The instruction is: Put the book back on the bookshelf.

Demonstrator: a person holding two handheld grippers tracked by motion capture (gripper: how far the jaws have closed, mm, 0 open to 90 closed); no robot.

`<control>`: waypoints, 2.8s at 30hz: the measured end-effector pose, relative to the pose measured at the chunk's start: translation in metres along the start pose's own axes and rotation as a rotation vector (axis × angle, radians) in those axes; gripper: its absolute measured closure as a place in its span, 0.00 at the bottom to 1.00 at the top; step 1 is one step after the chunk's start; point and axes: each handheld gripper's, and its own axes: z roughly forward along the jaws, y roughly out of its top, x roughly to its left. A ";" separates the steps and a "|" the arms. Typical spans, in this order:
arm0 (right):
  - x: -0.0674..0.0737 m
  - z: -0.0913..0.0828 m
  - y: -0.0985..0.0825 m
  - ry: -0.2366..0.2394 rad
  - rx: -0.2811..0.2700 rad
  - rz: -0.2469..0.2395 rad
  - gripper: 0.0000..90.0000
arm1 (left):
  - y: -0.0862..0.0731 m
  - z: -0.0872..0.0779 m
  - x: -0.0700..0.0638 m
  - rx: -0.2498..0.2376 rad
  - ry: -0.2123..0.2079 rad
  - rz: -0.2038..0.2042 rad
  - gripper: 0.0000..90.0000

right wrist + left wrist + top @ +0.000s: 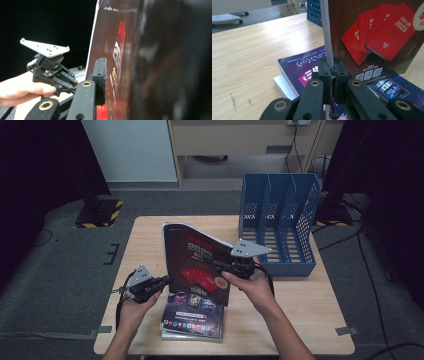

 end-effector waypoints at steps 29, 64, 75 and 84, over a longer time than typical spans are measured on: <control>-0.006 0.003 0.017 -0.020 0.028 0.074 0.91 | -0.002 -0.001 -0.001 -0.011 -0.012 0.018 0.96; -0.021 0.006 0.049 -0.206 0.001 0.057 0.96 | -0.036 0.027 0.058 0.281 0.306 -0.150 0.07; -0.024 0.000 0.063 -0.244 -0.002 0.058 0.96 | -0.043 0.032 0.063 0.349 0.346 -0.160 0.06; -0.026 -0.014 0.078 -0.281 -0.024 0.058 0.96 | -0.049 0.037 0.064 0.396 0.368 -0.162 0.06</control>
